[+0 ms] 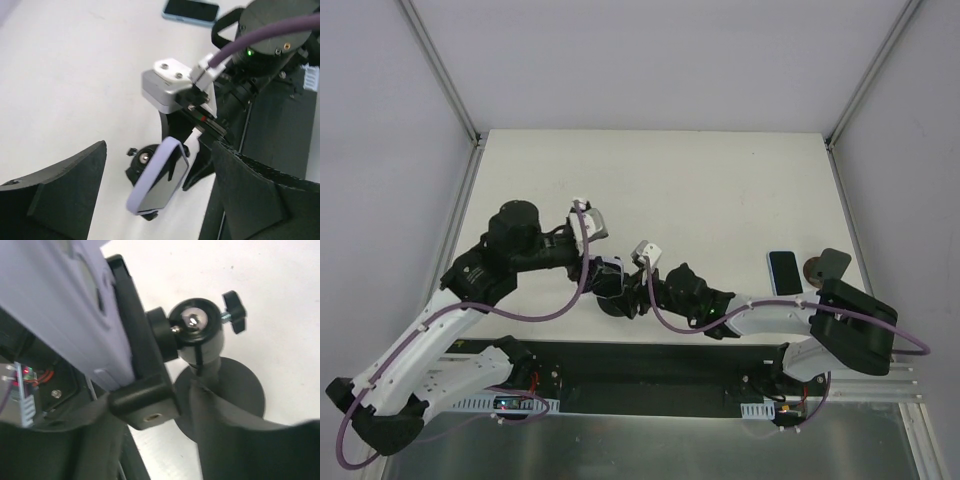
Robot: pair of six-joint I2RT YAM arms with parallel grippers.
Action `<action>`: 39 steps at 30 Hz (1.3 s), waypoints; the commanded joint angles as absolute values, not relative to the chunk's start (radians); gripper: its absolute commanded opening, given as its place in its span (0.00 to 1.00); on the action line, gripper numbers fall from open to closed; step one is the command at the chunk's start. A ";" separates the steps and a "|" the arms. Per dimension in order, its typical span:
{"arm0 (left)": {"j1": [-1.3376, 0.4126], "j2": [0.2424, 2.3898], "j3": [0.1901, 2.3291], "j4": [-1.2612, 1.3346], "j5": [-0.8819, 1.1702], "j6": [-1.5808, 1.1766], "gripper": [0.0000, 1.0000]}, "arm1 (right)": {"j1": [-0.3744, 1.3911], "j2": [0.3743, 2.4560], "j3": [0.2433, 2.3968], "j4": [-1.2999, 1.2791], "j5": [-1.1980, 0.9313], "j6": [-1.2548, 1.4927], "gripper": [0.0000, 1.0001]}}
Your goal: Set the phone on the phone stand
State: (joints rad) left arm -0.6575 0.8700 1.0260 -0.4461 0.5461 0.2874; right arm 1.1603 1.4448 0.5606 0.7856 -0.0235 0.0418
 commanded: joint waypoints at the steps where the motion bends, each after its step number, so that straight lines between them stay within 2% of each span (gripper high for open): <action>1: -0.618 0.730 1.009 -0.270 0.442 0.199 0.87 | 1.161 1.350 0.615 0.661 0.066 0.040 0.64; 2: -0.605 0.709 0.997 -0.250 0.414 0.187 0.87 | 1.167 1.336 0.626 0.590 0.080 0.044 0.73; 4: -0.600 0.652 0.974 -0.224 0.323 0.173 0.87 | 1.180 1.292 0.664 0.504 0.109 0.058 0.80; 6: -0.598 0.591 0.933 -0.192 0.214 0.167 0.88 | 1.218 1.257 0.714 0.344 0.201 0.069 0.99; 11: -0.595 0.515 0.824 -0.075 -0.273 0.109 0.92 | 1.314 1.169 0.825 -0.007 0.487 0.211 1.00; 18: -0.557 0.586 0.838 -0.107 -0.586 0.032 0.94 | 1.453 1.351 1.250 -0.559 0.848 0.555 1.00; 24: -0.555 0.552 0.827 -0.112 -0.693 -0.029 0.97 | 1.496 1.649 1.748 -1.085 0.989 0.947 0.97; 28: -0.555 0.515 0.819 -0.112 -0.710 -0.037 0.97 | 1.505 1.842 2.003 -1.385 1.048 1.095 0.97; 32: -0.555 0.497 0.818 -0.110 -0.698 -0.044 0.99 | 1.505 1.928 2.114 -1.445 1.058 1.135 0.97; 39: -0.554 0.486 0.816 -0.113 -0.675 -0.055 0.99 | 1.488 1.976 2.146 -1.425 1.081 1.131 0.97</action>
State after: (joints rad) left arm -0.5610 0.4976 0.8211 -0.1444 -0.6674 -0.0315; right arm 1.4967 1.9659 2.0892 -1.2766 1.0222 1.0946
